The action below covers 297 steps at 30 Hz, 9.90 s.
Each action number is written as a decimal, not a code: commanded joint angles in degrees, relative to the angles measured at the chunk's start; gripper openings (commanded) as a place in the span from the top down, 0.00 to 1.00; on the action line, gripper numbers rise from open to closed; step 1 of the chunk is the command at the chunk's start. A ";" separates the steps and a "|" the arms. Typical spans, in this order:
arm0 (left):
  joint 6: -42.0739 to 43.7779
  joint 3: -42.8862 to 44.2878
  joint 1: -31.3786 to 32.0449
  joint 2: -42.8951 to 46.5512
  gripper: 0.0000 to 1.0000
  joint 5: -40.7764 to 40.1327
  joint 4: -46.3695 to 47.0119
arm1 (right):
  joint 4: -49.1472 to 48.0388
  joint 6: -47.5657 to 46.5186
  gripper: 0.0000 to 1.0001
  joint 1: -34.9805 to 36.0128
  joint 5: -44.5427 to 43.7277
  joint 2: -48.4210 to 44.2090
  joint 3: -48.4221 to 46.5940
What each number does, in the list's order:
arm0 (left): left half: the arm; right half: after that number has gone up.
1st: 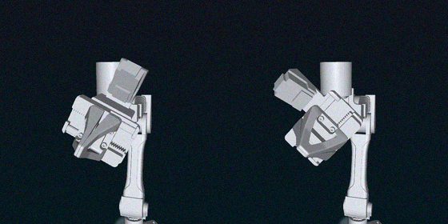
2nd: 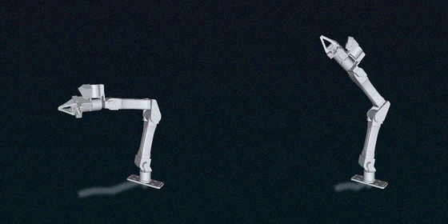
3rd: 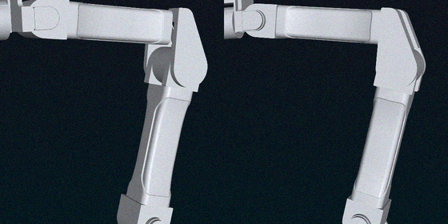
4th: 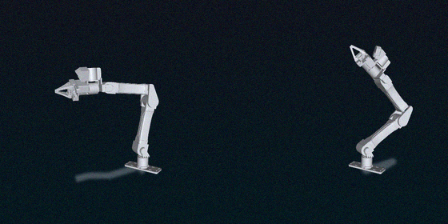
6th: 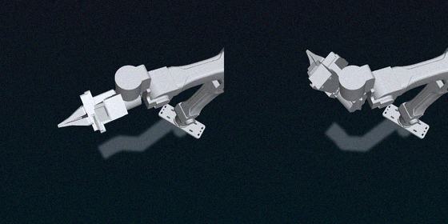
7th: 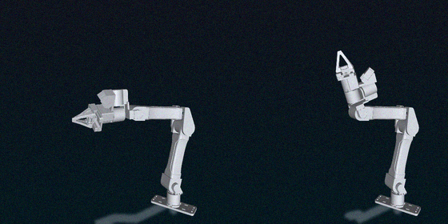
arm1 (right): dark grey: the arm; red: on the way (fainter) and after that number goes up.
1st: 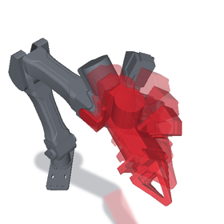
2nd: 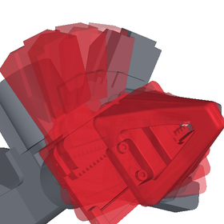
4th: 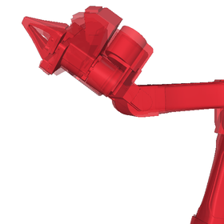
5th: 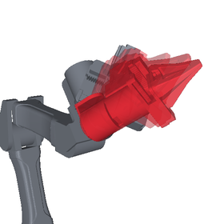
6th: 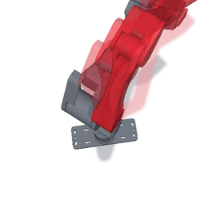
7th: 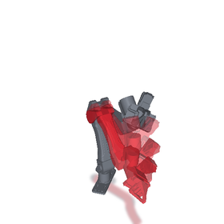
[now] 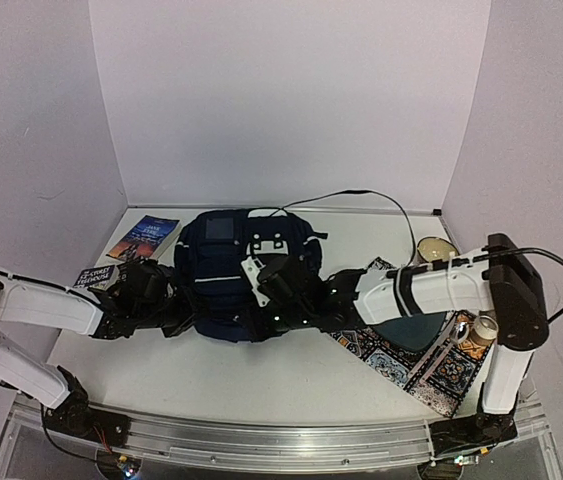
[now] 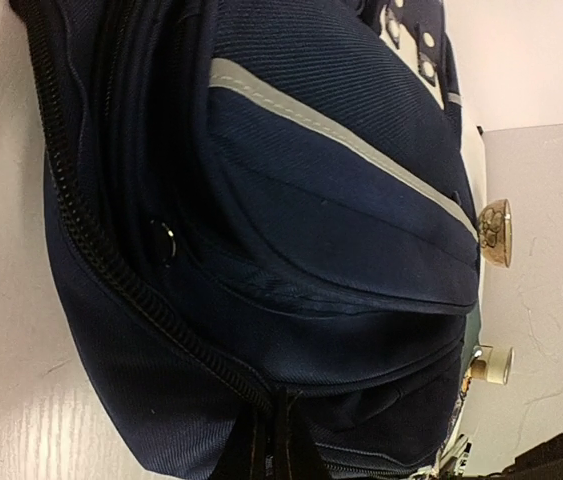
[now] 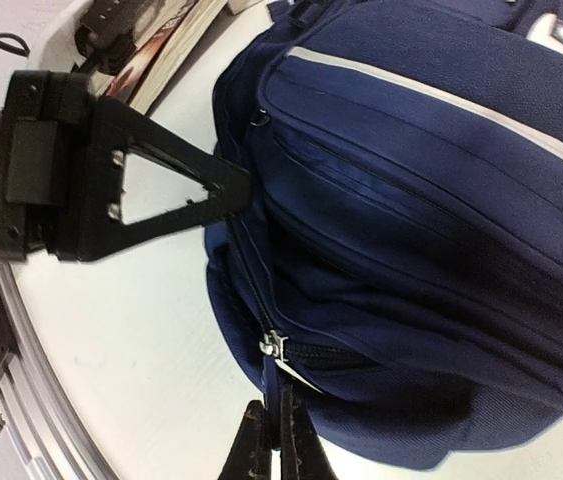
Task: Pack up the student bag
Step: Hold the student bag at the center of the board, then unzip the largest pocket of the student bag, then pick up the largest pocket of the bag from the student bag, then unzip the largest pocket of the student bag, then pick up the largest pocket of the bag from the student bag.
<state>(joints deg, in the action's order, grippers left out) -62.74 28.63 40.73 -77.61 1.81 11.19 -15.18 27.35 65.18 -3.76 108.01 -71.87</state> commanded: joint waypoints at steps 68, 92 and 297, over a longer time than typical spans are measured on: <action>23.42 4.53 -19.22 9.97 1.00 5.02 -16.92 | -25.63 2.03 0.35 -10.79 31.31 12.85 1.10; 21.50 2.73 -17.95 10.58 1.00 6.24 -15.28 | -37.74 16.15 0.85 -10.93 38.55 14.57 0.53; 41.57 25.53 -20.62 2.96 0.07 -32.73 -47.18 | -2.59 -47.67 1.00 -9.49 -13.57 0.81 -11.74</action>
<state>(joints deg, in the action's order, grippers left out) -23.15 50.56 22.52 -71.15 -21.43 -30.81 -13.76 -24.82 55.77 -16.70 112.18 -81.41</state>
